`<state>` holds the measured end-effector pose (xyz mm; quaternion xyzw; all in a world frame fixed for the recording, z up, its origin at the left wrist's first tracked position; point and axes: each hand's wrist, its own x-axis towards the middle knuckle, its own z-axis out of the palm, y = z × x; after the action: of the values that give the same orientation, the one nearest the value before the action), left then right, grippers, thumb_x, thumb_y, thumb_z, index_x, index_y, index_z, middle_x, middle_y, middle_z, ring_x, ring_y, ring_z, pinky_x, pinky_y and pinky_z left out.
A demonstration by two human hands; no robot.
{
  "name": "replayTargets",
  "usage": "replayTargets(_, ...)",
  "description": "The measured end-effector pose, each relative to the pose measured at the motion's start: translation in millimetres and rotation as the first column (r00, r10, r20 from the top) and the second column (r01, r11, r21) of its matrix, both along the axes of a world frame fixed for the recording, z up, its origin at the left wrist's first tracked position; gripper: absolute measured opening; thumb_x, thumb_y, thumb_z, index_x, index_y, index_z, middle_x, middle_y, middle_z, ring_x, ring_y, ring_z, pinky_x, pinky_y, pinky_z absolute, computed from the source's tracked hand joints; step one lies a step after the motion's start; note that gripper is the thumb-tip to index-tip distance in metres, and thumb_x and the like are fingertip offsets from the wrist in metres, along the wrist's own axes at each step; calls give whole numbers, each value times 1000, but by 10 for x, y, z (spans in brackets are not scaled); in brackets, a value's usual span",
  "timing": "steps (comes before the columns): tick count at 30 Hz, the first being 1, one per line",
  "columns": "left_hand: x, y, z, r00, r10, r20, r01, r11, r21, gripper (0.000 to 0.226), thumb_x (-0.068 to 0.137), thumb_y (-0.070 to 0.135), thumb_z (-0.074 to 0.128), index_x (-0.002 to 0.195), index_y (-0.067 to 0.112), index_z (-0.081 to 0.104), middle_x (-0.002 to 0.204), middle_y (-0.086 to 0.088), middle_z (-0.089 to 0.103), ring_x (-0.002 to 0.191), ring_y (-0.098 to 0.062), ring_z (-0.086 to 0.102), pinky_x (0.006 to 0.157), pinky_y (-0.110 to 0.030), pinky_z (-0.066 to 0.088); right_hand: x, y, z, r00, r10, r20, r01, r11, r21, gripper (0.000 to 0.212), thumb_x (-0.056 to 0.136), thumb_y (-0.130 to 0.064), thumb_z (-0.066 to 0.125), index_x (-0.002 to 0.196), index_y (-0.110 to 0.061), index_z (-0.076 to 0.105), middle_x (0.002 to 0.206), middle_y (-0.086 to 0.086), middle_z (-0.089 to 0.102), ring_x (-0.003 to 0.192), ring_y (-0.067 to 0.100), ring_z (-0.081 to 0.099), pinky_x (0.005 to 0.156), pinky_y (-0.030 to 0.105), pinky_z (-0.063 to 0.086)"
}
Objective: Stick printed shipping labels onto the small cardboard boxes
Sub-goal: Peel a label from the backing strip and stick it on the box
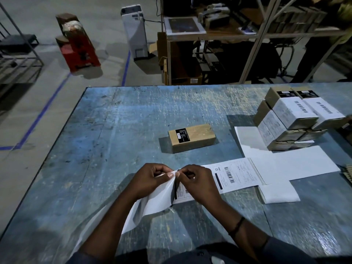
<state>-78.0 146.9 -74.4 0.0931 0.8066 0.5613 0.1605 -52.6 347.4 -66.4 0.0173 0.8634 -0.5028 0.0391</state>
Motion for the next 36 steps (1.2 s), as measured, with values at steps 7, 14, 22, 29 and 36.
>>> replayTargets(7,-9,13,63,992,-88,-95,74,987,-139,19,102,26,60,97,32,76,97,15,77,94,-6,71,87,-31,54,-25,50,83,999,52,3,-52,998,35,20,82,-43,81,80,-24,76,75,-13,73,72,-1,68,66,13,51)
replayTargets(14,-11,15,-3,992,-58,-109,37,982,-187,18,101,30,55,98,32,73,98,17,74,95,-5,69,90,-37,55,-36,40,35,996,84,-25,-82,995,64,11,91,-32,72,82,-27,75,79,-13,73,75,0,67,68,16,50)
replayTargets(22,-3,-55,-18,995,-4,-102,-20,972,-234,19,103,22,56,99,29,73,102,17,74,96,-2,67,88,-29,52,-38,74,70,999,48,-2,-48,996,82,12,93,-25,68,81,-26,73,80,-13,73,77,-2,66,69,10,47)
replayTargets(29,-46,-318,67,979,-7,-202,-57,948,-312,18,103,21,58,101,30,74,102,29,71,97,8,64,80,-6,43,-130,332,87,989,-62,137,77,991,-110,17,89,-21,73,73,-23,75,71,-5,74,71,21,74,77,50,62)
replayTargets(36,-87,-532,84,976,-72,-207,-18,915,-404,22,103,20,58,101,38,71,103,28,71,99,13,62,83,-1,39,-154,689,134,964,-143,224,177,975,-137,18,90,-13,72,72,-15,74,77,7,74,72,30,75,72,51,64)
